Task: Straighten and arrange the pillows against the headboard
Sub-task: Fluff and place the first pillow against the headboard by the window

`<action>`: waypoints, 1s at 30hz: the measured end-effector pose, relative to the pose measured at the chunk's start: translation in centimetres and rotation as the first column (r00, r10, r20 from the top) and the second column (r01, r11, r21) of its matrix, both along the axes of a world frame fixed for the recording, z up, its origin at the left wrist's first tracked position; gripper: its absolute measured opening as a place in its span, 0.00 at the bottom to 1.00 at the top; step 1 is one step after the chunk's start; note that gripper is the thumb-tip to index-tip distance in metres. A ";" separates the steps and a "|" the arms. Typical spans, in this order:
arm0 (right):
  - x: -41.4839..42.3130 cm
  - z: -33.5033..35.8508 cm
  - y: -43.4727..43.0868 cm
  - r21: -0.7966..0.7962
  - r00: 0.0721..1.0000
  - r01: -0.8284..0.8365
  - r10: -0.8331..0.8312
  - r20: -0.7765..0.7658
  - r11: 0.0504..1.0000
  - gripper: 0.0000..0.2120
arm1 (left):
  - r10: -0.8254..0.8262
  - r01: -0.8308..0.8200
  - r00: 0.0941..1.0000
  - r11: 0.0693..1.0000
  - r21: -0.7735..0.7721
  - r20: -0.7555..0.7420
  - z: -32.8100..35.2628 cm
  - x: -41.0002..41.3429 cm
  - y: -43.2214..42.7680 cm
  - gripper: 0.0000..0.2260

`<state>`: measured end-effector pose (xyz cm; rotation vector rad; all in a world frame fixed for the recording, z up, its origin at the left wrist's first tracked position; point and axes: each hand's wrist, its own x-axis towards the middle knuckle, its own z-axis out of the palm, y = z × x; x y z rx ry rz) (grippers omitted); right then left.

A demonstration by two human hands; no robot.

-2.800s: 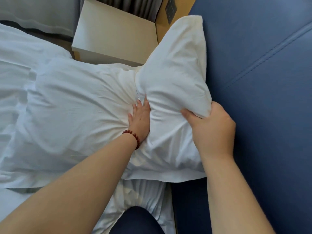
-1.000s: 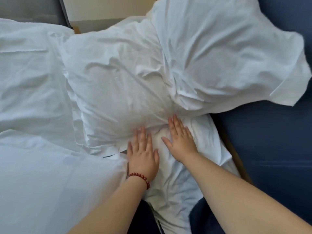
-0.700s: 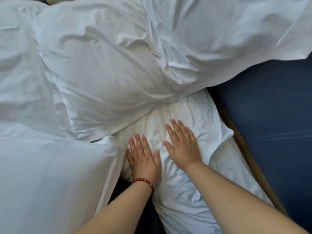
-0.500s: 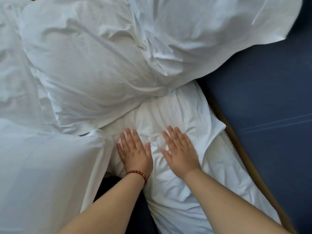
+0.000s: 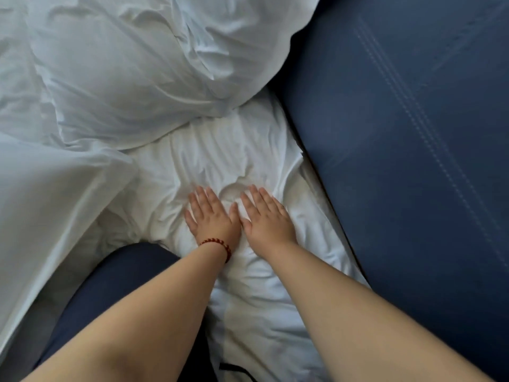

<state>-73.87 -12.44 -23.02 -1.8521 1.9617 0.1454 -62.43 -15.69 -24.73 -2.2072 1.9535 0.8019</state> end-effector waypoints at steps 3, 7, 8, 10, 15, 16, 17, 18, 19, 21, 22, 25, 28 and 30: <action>-1.2 -0.1 1.0 -0.012 0.999 -0.046 0.046 -0.009 0.999 0.28 | -0.014 0.013 1.000 0.998 0.055 0.027 -0.2 -0.3 -0.5 0.33; -1.4 -0.7 1.4 -0.041 0.998 -0.056 0.057 0.011 0.998 0.28 | -0.048 0.047 0.999 0.988 0.144 0.001 -0.4 0.2 -1.7 0.34; -1.4 -1.0 1.4 -0.053 0.998 -0.059 0.060 0.013 0.997 0.28 | -0.053 0.053 0.999 0.987 0.154 -0.005 -0.5 0.4 -1.9 0.34; -1.4 -1.4 1.4 -0.072 0.998 -0.063 0.064 0.011 0.995 0.29 | -0.056 0.058 0.998 0.985 0.165 -0.013 -0.6 0.4 -2.1 0.34; -1.9 -2.1 1.3 -0.107 0.996 -0.023 0.032 0.087 0.994 0.30 | -0.057 0.061 0.998 0.981 0.182 -0.027 -1.1 0.4 -2.5 0.34; -2.0 -2.2 1.5 -0.126 0.995 -0.023 0.034 0.089 0.992 0.30 | -0.055 0.059 0.998 0.983 0.174 -0.030 -1.1 0.4 -2.5 0.34; -2.0 -2.2 1.6 -0.149 0.995 -0.023 0.036 0.091 0.989 0.30 | -0.053 0.058 0.998 0.984 0.167 -0.034 -1.1 0.5 -2.5 0.34; -2.1 -2.4 1.8 -0.174 0.995 -0.022 0.039 0.096 0.984 0.30 | -0.051 0.056 0.998 0.985 0.161 -0.040 -1.1 0.5 -2.4 0.34; -2.1 -2.6 1.8 -0.201 0.994 -0.021 0.042 0.099 0.979 0.29 | -0.050 0.056 0.998 0.987 0.153 -0.044 -1.1 0.5 -2.4 0.34; -2.0 -3.1 1.9 -0.254 0.995 -0.013 0.036 0.089 0.967 0.28 | -0.050 0.055 0.998 0.992 0.117 -0.044 -1.1 0.7 -2.3 0.34; -1.9 -3.3 2.0 -0.283 0.996 -0.007 0.030 0.079 0.959 0.28 | -0.047 0.051 0.998 0.994 0.094 -0.045 -1.1 0.9 -2.1 0.34; -1.5 -3.6 2.6 -0.347 0.998 0.009 0.014 0.063 0.938 0.27 | -0.082 0.084 0.996 0.996 0.035 -0.041 -0.8 1.5 -1.0 0.34; -1.5 -3.8 2.9 -0.372 0.998 0.013 0.013 0.067 0.928 0.27 | -0.155 0.157 0.986 0.987 0.033 -0.055 0.4 2.1 1.2 0.34; -1.2 -3.3 3.2 -0.374 0.997 0.032 -0.002 0.079 0.927 0.27 | -0.181 0.184 0.980 0.982 0.033 -0.078 1.2 2.8 3.8 0.33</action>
